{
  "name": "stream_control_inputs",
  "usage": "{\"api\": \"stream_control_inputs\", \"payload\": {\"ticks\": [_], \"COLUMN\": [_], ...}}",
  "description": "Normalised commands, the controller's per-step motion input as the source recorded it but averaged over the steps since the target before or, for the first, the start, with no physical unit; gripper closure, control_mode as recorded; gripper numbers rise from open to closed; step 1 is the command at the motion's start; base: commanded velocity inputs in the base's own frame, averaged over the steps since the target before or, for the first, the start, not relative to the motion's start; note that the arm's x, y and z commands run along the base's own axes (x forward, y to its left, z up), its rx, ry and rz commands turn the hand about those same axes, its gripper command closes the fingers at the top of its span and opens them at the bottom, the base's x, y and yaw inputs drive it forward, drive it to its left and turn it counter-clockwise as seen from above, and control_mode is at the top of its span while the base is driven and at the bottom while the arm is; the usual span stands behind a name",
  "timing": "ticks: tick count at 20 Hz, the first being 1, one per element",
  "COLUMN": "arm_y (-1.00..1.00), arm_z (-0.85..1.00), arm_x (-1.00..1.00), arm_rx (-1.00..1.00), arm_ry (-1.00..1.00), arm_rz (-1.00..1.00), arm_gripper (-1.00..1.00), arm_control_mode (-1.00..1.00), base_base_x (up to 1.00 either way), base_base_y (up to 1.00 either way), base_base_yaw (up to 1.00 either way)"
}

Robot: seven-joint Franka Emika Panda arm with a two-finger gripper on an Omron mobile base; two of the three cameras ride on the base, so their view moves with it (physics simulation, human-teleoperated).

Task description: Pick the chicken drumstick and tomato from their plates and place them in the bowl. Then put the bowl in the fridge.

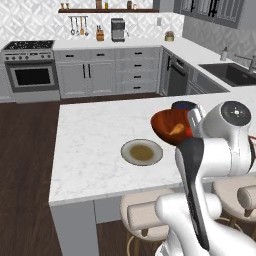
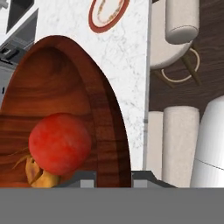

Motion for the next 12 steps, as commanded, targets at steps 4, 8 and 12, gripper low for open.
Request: {"api": "stream_control_inputs", "payload": {"ticks": [4,8,12], "arm_y": [0.0,0.0,0.0], "arm_z": [0.0,0.0,0.0], "arm_x": [0.0,0.0,-0.02], "arm_rx": [0.0,0.0,0.0], "arm_ry": [0.0,0.0,0.0], "arm_rz": [0.01,0.0,0.0], "arm_gripper": [1.0,1.0,1.0], "arm_control_mode": [-1.0,-1.0,1.0], "base_base_x": [0.0,0.0,-0.17], "base_base_y": [0.0,0.0,0.03], "base_base_yaw": [0.0,0.0,0.0]}}
